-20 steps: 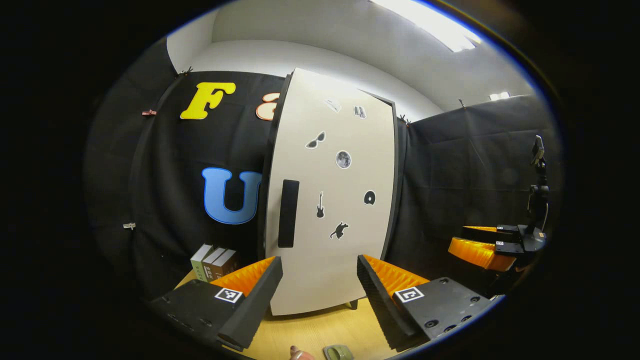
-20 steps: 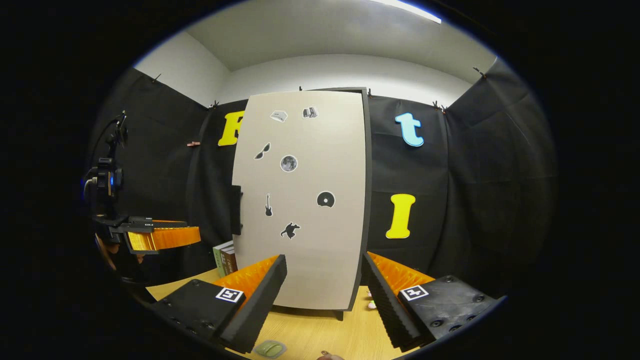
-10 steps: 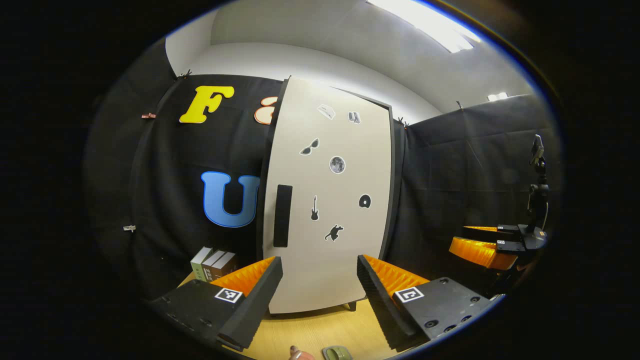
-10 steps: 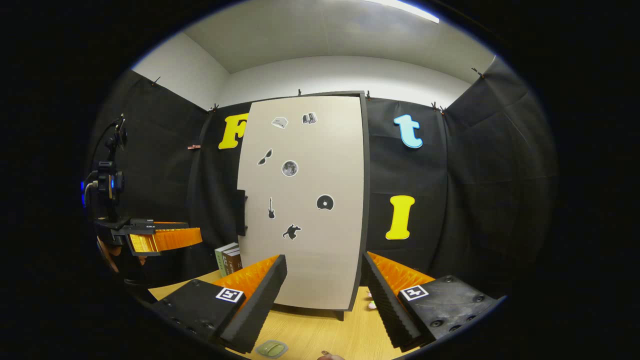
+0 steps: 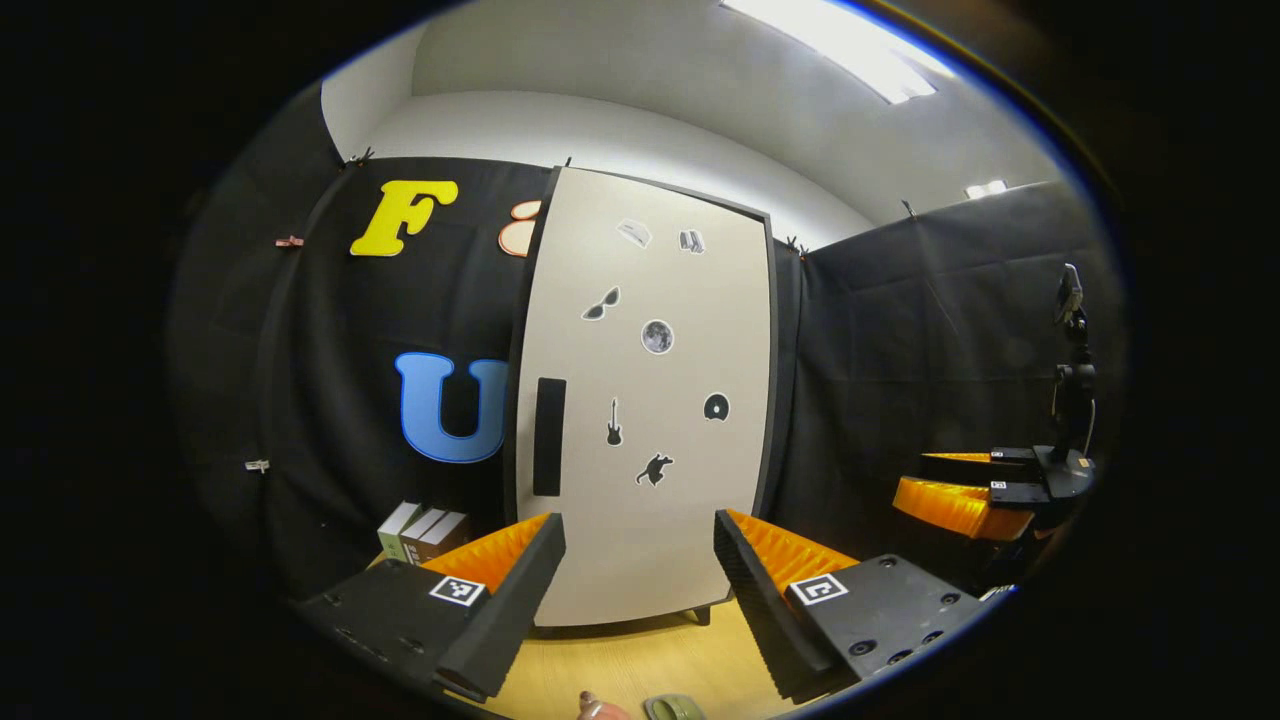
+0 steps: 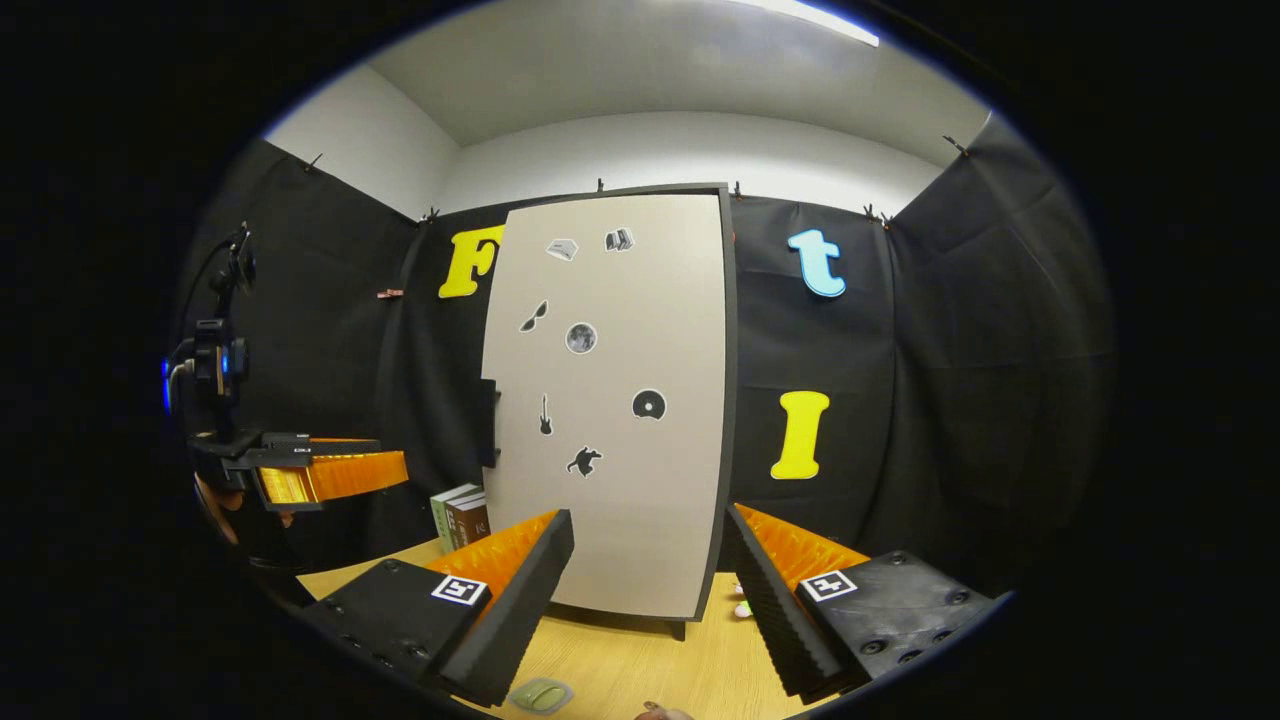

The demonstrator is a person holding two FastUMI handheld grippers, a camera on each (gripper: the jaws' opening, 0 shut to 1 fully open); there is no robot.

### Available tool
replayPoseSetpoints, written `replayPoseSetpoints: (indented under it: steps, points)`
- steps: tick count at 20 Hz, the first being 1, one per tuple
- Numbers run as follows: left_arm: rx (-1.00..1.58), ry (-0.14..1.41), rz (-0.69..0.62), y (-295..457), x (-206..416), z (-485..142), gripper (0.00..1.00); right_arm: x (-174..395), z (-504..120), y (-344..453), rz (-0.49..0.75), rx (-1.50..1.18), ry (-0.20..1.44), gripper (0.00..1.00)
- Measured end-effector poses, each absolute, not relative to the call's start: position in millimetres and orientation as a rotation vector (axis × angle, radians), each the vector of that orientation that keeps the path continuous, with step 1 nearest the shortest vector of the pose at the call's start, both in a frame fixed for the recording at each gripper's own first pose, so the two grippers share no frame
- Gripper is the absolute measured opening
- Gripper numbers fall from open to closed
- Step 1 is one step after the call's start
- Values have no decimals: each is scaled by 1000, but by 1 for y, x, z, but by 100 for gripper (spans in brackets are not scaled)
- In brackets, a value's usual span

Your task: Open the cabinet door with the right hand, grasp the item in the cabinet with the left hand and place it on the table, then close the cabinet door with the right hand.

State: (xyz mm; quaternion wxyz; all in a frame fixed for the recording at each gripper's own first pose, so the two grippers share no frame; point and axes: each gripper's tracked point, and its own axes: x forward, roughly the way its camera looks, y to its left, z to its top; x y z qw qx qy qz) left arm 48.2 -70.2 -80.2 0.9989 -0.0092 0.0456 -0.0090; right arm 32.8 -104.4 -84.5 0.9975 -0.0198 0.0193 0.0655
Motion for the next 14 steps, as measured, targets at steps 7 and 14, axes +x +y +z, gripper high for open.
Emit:
replayPoseSetpoints:
  steps: [7, 14]
  points:
    - [-26, 94, -12, -65, 48, -82, 95, 32, -83, -101, 138, -33, 29, 98]
    - [-29, 93, -16, -64, 48, -83, 95, 31, -83, -98, 141, -40, 33, 98]
